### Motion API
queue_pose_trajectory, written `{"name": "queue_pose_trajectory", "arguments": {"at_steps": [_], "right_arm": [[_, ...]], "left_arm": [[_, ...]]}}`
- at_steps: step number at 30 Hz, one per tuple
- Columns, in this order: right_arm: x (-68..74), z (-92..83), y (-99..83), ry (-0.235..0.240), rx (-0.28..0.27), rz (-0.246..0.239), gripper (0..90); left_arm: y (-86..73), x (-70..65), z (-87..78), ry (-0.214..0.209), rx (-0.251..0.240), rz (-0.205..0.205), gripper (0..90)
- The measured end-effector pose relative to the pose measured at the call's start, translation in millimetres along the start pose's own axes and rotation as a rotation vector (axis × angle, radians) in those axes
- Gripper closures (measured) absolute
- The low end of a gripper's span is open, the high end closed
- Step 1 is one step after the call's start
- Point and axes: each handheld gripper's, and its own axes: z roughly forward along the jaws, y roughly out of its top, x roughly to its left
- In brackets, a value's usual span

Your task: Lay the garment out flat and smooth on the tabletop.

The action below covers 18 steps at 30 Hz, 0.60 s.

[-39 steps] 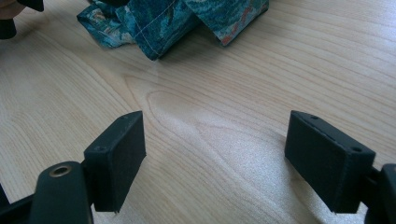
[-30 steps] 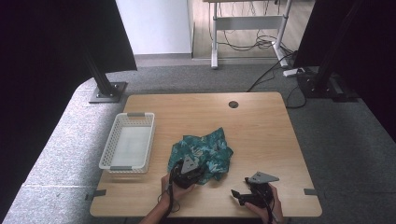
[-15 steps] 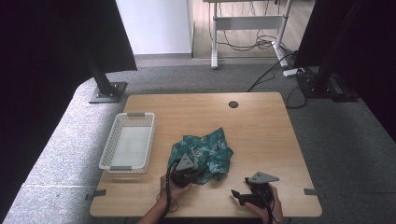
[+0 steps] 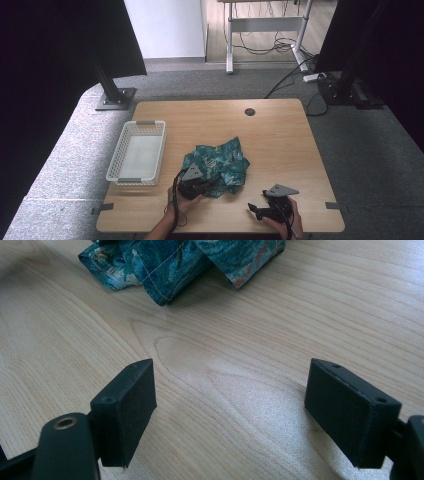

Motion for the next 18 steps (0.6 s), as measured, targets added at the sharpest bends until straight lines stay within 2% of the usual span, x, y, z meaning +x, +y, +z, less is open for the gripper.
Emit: {"name": "queue_pose_trajectory", "arguments": {"at_steps": [5, 10, 13, 18], "right_arm": [[0.5, 0.2, 0.1, -0.004, 0.000, -0.001, 20.2], [5.4, 1.4, 2.7, -0.018, -0.028, -0.010, 22.5], [8.5, 4.9, 6.0, -0.014, -0.035, 0.006, 22.7], [11.8, 13.4, 19.9, -0.041, -0.038, 0.043, 23.0]], "left_arm": [[1.7, -0.9, -5.0, -0.005, -0.011, 0.002, 89.1], [5.5, -0.7, -13.8, -0.010, -0.035, -0.003, 89.1], [6.7, -0.1, -17.7, -0.010, -0.045, -0.007, 89.1], [7.4, 1.6, -22.2, -0.008, -0.060, -0.017, 89.1]]}}
